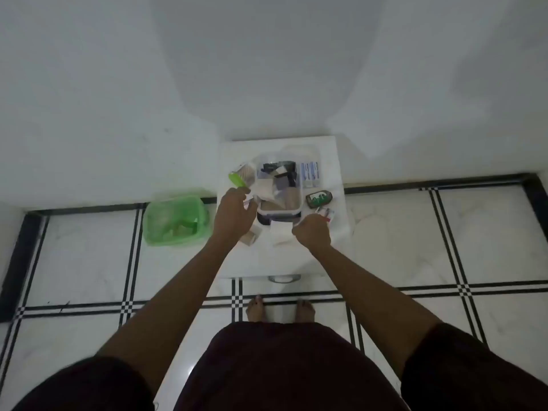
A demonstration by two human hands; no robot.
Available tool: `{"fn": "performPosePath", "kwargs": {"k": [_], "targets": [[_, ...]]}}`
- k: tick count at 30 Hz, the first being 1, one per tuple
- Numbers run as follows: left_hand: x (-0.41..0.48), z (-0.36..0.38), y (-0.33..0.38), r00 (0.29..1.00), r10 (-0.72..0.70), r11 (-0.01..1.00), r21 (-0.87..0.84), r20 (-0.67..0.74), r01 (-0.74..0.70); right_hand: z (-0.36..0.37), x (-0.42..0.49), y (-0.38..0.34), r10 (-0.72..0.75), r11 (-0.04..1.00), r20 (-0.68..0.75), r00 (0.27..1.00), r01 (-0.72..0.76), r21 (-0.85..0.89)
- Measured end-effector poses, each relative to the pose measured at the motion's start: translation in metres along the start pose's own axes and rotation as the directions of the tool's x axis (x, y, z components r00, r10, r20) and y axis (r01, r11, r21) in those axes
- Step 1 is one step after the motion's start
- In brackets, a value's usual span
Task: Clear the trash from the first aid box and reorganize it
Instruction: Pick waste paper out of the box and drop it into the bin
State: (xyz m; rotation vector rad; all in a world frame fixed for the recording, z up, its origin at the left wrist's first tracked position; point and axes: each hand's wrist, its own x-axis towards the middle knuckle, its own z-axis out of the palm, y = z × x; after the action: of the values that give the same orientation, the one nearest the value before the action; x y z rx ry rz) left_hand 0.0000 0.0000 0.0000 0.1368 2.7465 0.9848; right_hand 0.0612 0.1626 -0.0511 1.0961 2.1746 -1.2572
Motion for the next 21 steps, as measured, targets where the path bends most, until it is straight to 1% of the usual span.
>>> {"fn": "performPosePath", "kwargs": {"k": [1,2,3,4,5,6,8,9,11,12,13,15,16,18,19,20,21], "targets": [[0.007,0.001,0.003,1.0,-0.004,1.0,0.002,0.003,0.004,0.005,0.009,0.009,0.071,0.995,0.018,0.997,-0.072,0.066],[0.012,0.003,0.005,1.0,-0.03,1.0,0.007,0.008,0.03,0.01,0.012,0.016,0.171,0.97,0.058,0.984,-0.178,0.167],[0.017,0.006,0.006,0.998,-0.064,0.998,0.004,0.02,0.064,0.015,0.016,0.027,0.279,0.904,0.126,0.952,-0.304,0.3],[0.022,0.007,0.009,0.996,-0.089,0.996,-0.003,0.029,0.089,0.019,0.018,0.036,0.362,0.806,0.21,0.908,-0.418,0.419],[0.026,0.012,0.009,0.993,-0.114,0.993,-0.013,0.043,0.115,0.023,0.018,0.042,0.41,0.697,0.302,0.861,-0.509,0.505],[0.029,0.016,0.01,0.989,-0.137,0.99,-0.017,0.054,0.138,0.026,0.016,0.045,0.447,0.614,0.357,0.82,-0.572,0.544],[0.037,0.025,0.009,0.98,-0.183,0.982,-0.043,0.076,0.186,0.035,0.022,0.045,0.483,0.528,0.444,0.754,-0.656,0.539],[0.04,0.029,0.008,0.975,-0.204,0.976,-0.056,0.083,0.209,0.04,0.024,0.045,0.496,0.506,0.468,0.732,-0.681,0.529],[0.046,0.035,0.007,0.966,-0.242,0.966,-0.076,0.088,0.249,0.048,0.028,0.042,0.507,0.462,0.477,0.718,-0.694,0.552],[0.047,0.037,0.006,0.96,-0.266,0.958,-0.082,0.089,0.273,0.051,0.031,0.04,0.52,0.422,0.487,0.701,-0.707,0.567],[0.049,0.039,0.004,0.952,-0.293,0.949,-0.094,0.092,0.301,0.053,0.033,0.036,0.549,0.411,0.476,0.687,-0.717,0.563],[0.051,0.043,0.001,0.935,-0.34,0.93,-0.11,0.102,0.35,0.056,0.035,0.036,0.583,0.404,0.441,0.682,-0.715,0.571],[0.053,0.045,-0.001,0.932,-0.349,0.927,-0.109,0.1,0.359,0.057,0.035,0.04,0.574,0.393,0.439,0.692,-0.702,0.594],[0.056,0.047,-0.004,0.937,-0.342,0.932,-0.101,0.077,0.348,0.056,0.029,0.043,0.453,0.415,0.47,0.757,-0.646,0.641],[0.058,0.048,-0.005,0.939,-0.338,0.933,-0.105,0.068,0.343,0.055,0.026,0.042,0.396,0.413,0.491,0.776,-0.627,0.66],[0.059,0.049,-0.005,0.938,-0.341,0.931,-0.111,0.067,0.347,0.055,0.027,0.043,0.383,0.406,0.49,0.783,-0.619,0.672],[0.059,0.049,-0.005,0.938,-0.341,0.931,-0.119,0.061,0.346,0.055,0.026,0.04,0.402,0.419,0.477,0.782,-0.62,0.664]]}}
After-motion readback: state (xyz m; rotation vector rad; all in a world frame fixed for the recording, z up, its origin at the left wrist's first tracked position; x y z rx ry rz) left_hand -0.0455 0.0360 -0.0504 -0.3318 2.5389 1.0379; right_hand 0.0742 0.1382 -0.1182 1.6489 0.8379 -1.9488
